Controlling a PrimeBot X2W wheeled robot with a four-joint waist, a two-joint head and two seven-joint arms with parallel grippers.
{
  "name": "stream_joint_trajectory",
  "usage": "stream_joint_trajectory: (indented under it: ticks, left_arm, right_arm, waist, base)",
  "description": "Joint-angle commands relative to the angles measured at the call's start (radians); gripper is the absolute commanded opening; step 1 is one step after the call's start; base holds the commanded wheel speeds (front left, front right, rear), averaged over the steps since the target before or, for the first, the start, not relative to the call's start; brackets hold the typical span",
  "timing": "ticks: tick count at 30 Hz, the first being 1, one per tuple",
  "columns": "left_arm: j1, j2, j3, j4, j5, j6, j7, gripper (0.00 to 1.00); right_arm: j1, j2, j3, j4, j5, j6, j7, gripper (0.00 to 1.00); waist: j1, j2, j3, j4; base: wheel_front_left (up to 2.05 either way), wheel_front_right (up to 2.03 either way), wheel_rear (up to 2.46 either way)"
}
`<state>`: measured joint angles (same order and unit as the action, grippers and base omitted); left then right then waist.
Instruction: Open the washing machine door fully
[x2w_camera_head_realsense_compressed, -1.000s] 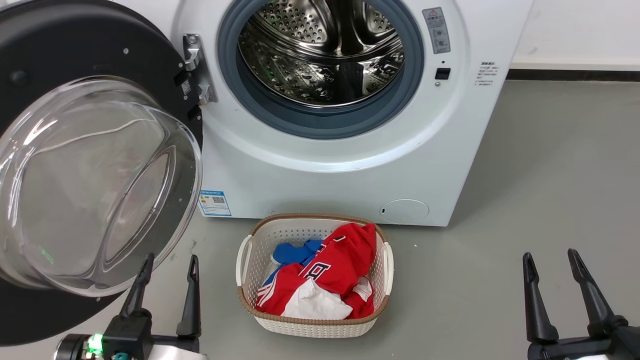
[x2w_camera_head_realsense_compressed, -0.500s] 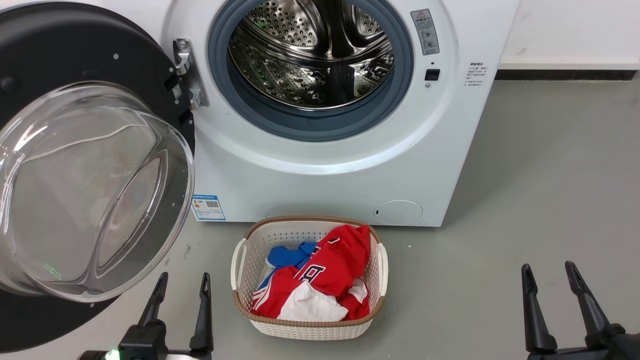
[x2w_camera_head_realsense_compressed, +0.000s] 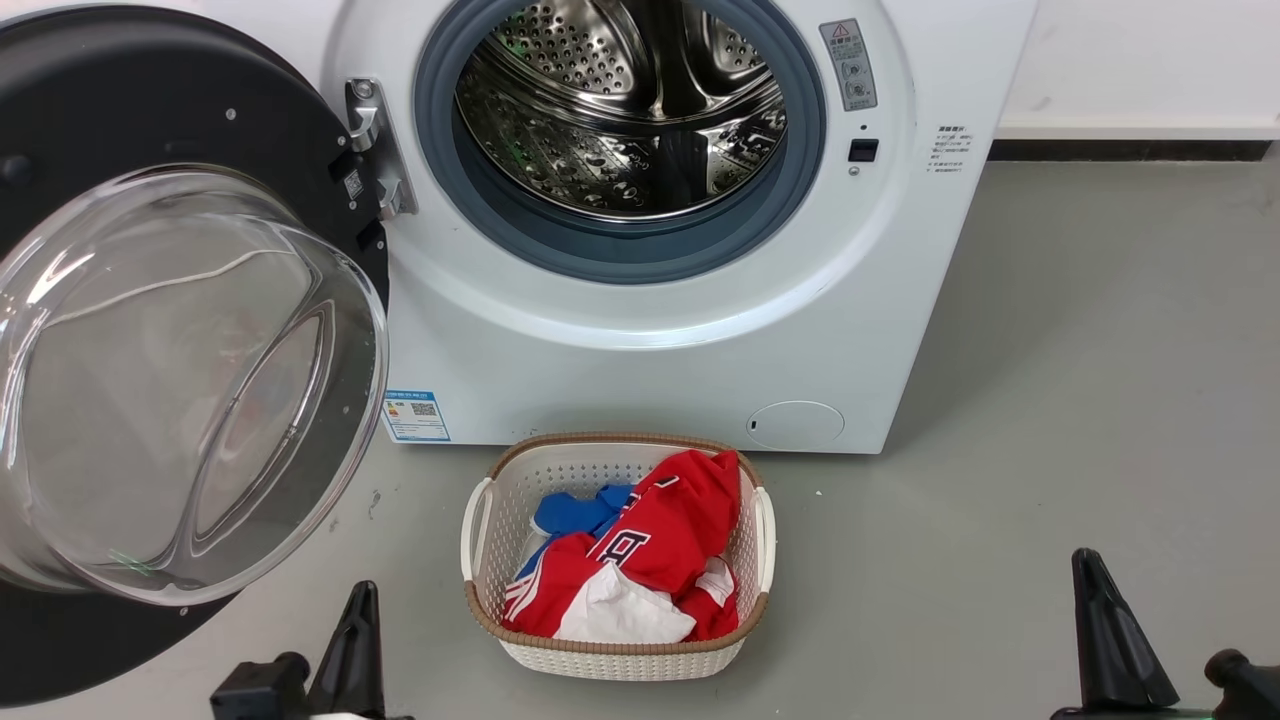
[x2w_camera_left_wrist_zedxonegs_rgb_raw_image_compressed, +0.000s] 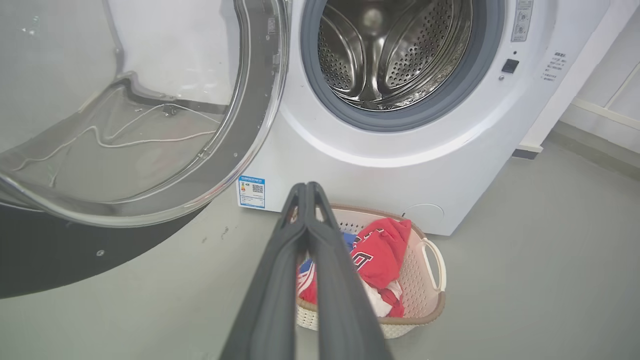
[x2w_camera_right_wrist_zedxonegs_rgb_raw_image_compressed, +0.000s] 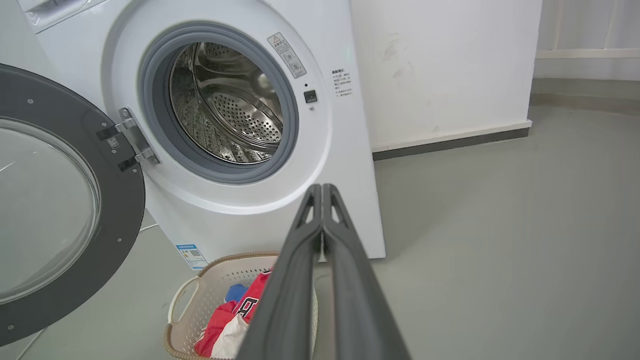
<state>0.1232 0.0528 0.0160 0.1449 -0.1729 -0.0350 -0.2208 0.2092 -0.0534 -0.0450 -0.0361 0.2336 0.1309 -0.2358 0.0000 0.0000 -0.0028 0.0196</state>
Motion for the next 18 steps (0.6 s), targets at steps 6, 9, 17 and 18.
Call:
stream_joint_trajectory:
  ticks: [6, 9, 17, 18]
  left_arm:
    - [-0.044, 0.002, 0.012, -0.005, -0.155, -0.010, 0.033, 0.00]
    - [-0.052, 0.002, 0.015, -0.001, -0.212, -0.014, 0.046, 0.00]
    - [-0.073, 0.002, 0.024, 0.009, -0.355, -0.024, 0.079, 0.00]
    - [-0.076, 0.002, 0.026, 0.011, -0.372, -0.025, 0.083, 0.00]
  right_arm:
    - [-0.054, -0.016, 0.006, 0.017, 0.163, 0.000, 0.027, 0.00]
    - [-0.066, -0.019, 0.008, 0.028, 0.221, 0.000, 0.037, 0.00]
    - [-0.096, -0.025, 0.010, 0.057, 0.364, 0.000, 0.064, 0.00]
    - [-0.100, -0.026, 0.011, 0.060, 0.382, 0.000, 0.068, 0.00]
  waist:
    - [0.0000, 0.0000, 0.000, -0.001]
    - [0.0000, 0.0000, 0.001, -0.002]
    - [0.0000, 0.0000, 0.001, -0.003]
    - [0.0000, 0.0000, 0.001, -0.003]
  base:
    - [0.00, 0.00, 0.00]
    - [0.00, 0.00, 0.00]
    - [0.00, 0.00, 0.00]
    - [0.00, 0.00, 0.00]
